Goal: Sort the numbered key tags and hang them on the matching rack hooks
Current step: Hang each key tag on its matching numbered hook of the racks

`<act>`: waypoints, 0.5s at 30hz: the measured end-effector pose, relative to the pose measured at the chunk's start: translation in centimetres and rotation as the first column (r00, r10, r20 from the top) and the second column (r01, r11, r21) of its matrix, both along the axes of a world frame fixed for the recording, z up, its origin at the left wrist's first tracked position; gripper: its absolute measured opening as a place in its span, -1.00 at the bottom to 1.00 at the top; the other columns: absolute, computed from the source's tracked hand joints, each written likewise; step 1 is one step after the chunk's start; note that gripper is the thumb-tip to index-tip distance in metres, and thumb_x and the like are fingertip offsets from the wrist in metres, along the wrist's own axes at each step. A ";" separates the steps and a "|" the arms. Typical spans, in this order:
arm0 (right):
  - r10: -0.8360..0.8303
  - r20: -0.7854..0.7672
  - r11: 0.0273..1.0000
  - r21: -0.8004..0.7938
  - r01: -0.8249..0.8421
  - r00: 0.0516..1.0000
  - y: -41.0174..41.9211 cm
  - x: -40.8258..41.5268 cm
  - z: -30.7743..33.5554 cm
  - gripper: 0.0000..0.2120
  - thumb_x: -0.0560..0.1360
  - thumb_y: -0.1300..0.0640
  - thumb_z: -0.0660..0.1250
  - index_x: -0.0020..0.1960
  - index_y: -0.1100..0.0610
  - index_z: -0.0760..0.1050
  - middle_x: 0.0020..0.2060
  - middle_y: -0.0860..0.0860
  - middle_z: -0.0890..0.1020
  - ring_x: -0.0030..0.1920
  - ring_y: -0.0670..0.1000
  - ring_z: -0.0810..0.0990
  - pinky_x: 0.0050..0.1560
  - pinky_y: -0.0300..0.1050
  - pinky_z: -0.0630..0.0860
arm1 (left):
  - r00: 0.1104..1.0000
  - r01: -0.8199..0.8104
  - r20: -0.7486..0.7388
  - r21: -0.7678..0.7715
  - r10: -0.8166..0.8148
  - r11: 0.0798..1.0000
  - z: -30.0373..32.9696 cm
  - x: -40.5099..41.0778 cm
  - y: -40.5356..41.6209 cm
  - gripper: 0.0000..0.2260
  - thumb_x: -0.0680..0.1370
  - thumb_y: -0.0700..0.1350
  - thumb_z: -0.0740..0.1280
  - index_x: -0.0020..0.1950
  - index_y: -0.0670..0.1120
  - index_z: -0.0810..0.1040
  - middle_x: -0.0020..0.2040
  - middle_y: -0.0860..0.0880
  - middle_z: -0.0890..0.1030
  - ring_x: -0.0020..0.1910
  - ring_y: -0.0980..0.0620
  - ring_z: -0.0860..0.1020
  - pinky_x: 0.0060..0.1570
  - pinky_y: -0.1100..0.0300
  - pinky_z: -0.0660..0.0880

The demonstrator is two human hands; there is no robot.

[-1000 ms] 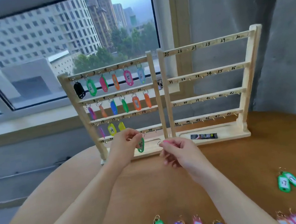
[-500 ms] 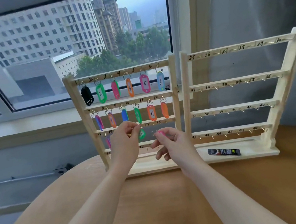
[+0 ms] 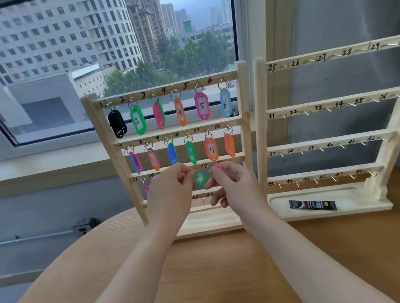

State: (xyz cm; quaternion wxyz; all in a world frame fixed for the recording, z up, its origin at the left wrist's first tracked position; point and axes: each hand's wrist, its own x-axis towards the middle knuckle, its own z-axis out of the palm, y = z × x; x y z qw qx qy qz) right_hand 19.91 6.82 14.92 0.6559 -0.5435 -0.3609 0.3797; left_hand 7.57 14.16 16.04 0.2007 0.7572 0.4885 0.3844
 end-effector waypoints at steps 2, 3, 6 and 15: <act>0.019 -0.001 1.000 0.001 -0.019 1.000 0.0 -0.3 0.1 -0.87 0.68 0.09 0.26 0.03 0.05 0.58 -0.29 -0.02 0.71 -0.45 0.02 0.57 -0.41 -0.14 0.40 | 1.000 -0.008 -0.019 -0.008 0.008 1.000 -0.3 -0.2 0.1 -0.88 0.61 0.01 0.34 -0.10 0.09 0.63 -0.32 0.16 0.65 -0.20 0.10 0.60 -0.14 0.07 0.55; 0.029 -0.005 1.000 0.002 -0.029 1.000 0.1 -0.4 0.2 -0.87 0.68 0.10 0.26 0.03 0.05 0.58 -0.29 -0.02 0.71 -0.45 0.02 0.57 -0.42 -0.14 0.39 | 1.000 -0.014 -0.027 -0.008 0.014 1.000 -0.5 -0.3 0.1 -0.88 0.61 0.01 0.34 -0.10 0.10 0.63 -0.32 0.16 0.65 -0.19 0.08 0.61 -0.13 0.03 0.56; 0.037 -0.006 0.999 0.004 -0.037 0.999 0.4 -1.0 0.5 -0.87 0.67 0.12 0.27 0.01 0.08 0.58 -0.31 0.00 0.70 -0.49 0.02 0.54 -0.50 -0.23 0.39 | 0.999 -0.025 -0.028 -0.011 0.025 1.000 -0.6 -0.4 -0.2 -0.87 0.61 -0.01 0.34 -0.11 0.12 0.62 -0.32 0.15 0.64 -0.20 0.11 0.60 -0.13 0.03 0.57; -0.077 0.111 0.996 -0.039 0.081 0.991 1.8 -2.5 -0.8 -0.86 0.67 0.12 0.28 0.05 0.12 0.61 -0.29 0.02 0.71 -0.48 0.03 0.58 -0.48 -0.22 0.51 | 0.999 -0.011 -0.048 -0.047 0.009 0.999 -1.2 -1.3 -1.3 -0.87 0.63 -0.07 0.34 -0.09 0.11 0.60 -0.32 0.16 0.65 -0.24 0.19 0.62 -0.12 0.10 0.60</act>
